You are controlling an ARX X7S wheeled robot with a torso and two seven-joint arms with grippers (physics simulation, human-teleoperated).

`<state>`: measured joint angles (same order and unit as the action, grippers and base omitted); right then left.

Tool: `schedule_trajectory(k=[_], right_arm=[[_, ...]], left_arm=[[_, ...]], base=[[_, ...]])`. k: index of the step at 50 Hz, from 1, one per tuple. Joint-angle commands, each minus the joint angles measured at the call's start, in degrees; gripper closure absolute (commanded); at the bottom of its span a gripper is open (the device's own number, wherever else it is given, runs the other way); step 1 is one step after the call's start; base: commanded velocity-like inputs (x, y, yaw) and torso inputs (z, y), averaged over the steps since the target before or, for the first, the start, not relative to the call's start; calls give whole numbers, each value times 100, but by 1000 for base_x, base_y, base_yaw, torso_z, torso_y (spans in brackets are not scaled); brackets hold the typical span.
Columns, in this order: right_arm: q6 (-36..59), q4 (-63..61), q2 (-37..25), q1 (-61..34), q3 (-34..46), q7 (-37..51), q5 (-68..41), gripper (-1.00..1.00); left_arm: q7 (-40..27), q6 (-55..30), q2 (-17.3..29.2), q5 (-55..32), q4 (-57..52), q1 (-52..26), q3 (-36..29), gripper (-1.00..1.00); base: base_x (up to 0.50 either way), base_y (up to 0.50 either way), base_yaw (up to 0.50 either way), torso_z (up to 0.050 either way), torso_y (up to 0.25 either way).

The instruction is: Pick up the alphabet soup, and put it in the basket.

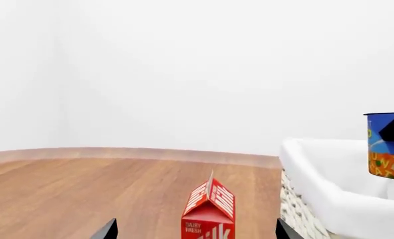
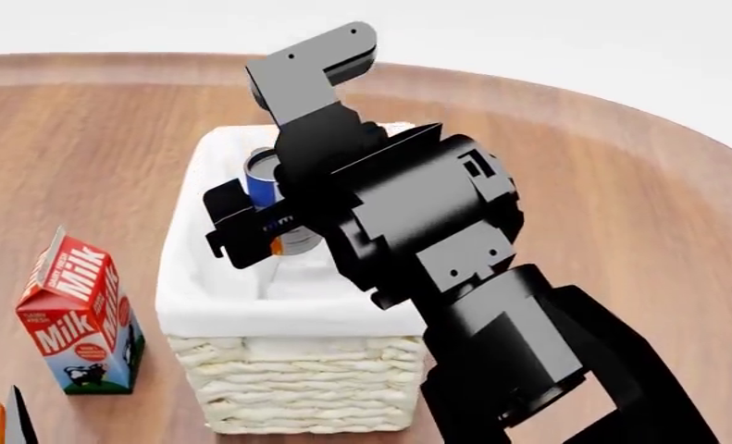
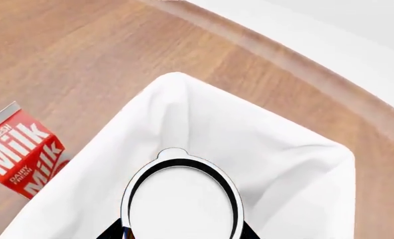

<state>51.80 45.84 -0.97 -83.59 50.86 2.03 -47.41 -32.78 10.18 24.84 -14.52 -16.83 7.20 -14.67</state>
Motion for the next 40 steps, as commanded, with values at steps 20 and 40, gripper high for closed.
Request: schedule_trajectory(k=[20,40], right_arm=[[-103,-106,-80,-124,182,56,-165,100],[-209,-28,-72,-137,307,35,-264,100]], left_arm=[[35,77,2,-71,66,-29,-33,-100],[18,179,12,-127,29,6,3,-100]], base=[[-1,0,0,0,-73],[-1,0,0,0,-29]])
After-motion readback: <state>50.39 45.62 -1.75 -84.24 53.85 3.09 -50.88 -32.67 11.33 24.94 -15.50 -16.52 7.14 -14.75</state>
